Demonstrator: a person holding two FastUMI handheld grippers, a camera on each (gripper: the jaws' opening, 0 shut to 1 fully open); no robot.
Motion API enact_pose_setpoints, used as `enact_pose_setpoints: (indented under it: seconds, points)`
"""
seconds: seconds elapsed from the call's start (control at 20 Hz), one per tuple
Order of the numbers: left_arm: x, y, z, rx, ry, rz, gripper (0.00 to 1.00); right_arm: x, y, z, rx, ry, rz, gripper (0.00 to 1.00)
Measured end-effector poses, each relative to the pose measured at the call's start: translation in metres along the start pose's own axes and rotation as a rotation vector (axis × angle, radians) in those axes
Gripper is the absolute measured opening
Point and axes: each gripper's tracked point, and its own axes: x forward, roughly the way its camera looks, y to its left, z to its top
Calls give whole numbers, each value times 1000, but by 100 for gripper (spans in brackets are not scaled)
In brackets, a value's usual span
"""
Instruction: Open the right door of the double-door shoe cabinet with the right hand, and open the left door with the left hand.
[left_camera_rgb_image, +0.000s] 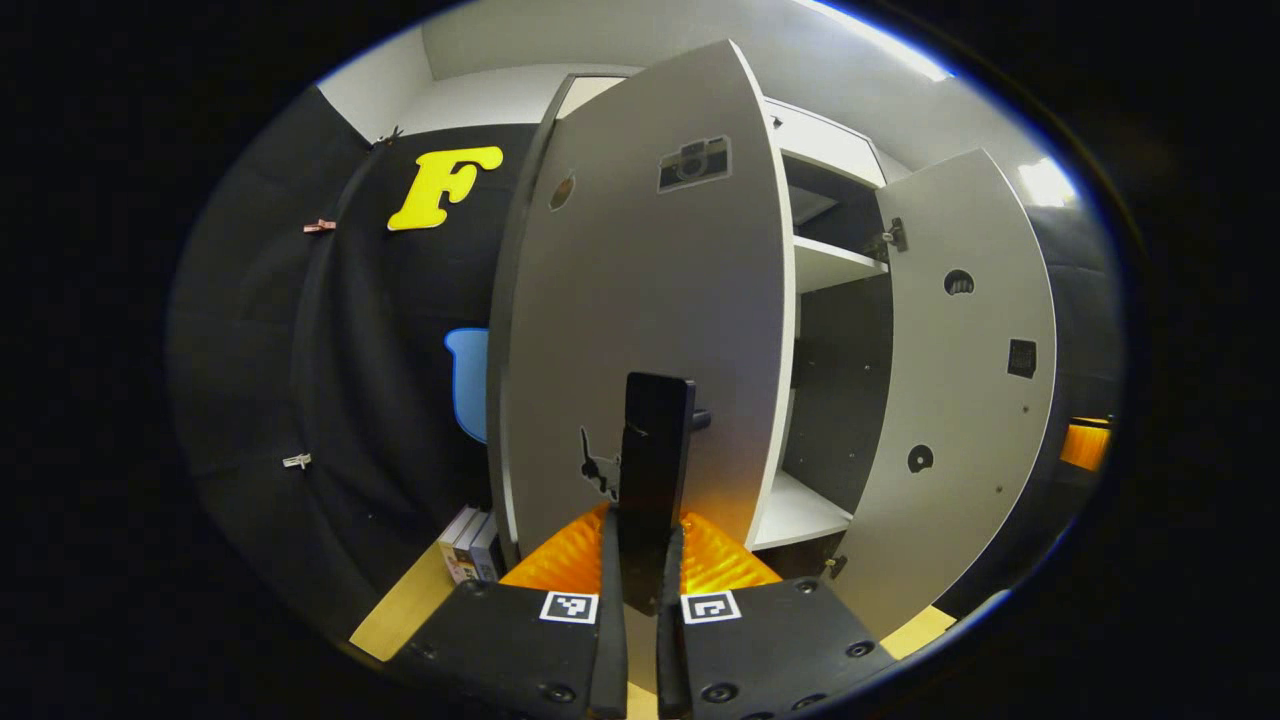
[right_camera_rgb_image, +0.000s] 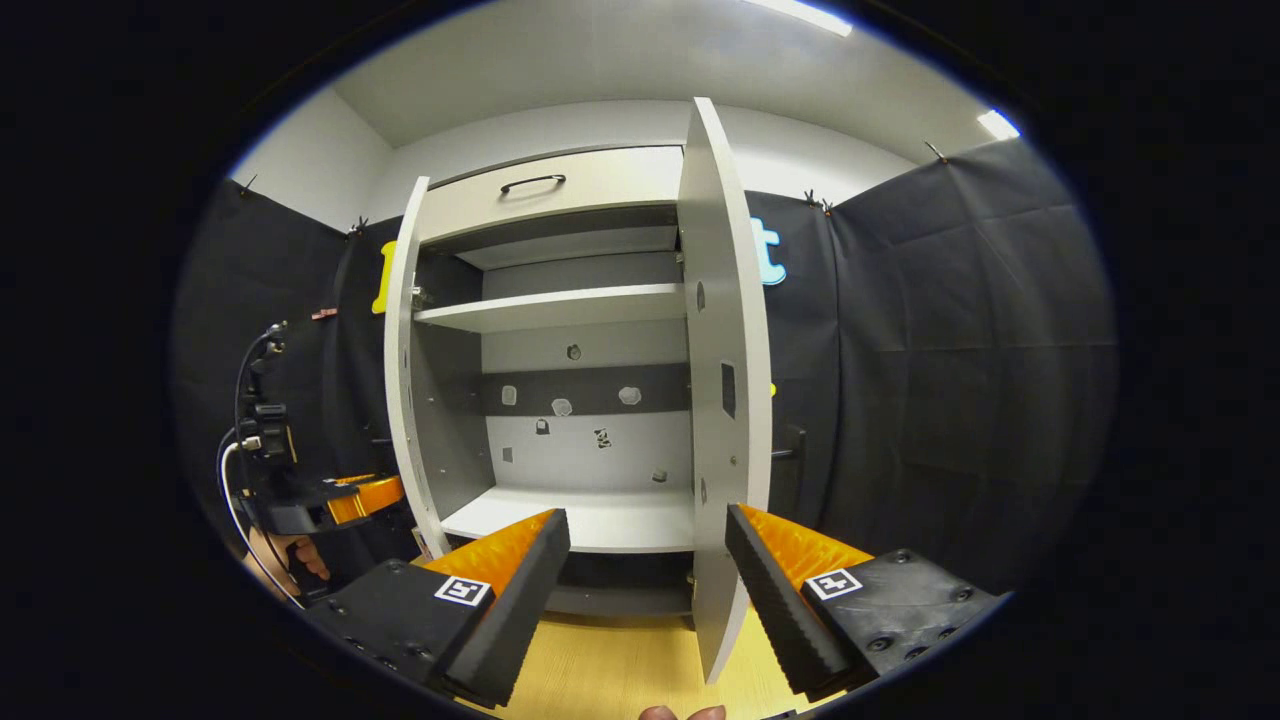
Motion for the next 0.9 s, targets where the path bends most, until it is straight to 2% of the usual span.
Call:
enact_pose_setpoints:
  seconds: [0.3, 0.9]
  points:
    - [-14, 11, -3, -5, -5, 13, 16, -4, 12, -1, 4, 5, -13, 98]
    - [-36, 83, 0, -86, -3, 57, 15, -7, 40, -5, 0, 8, -1, 98]
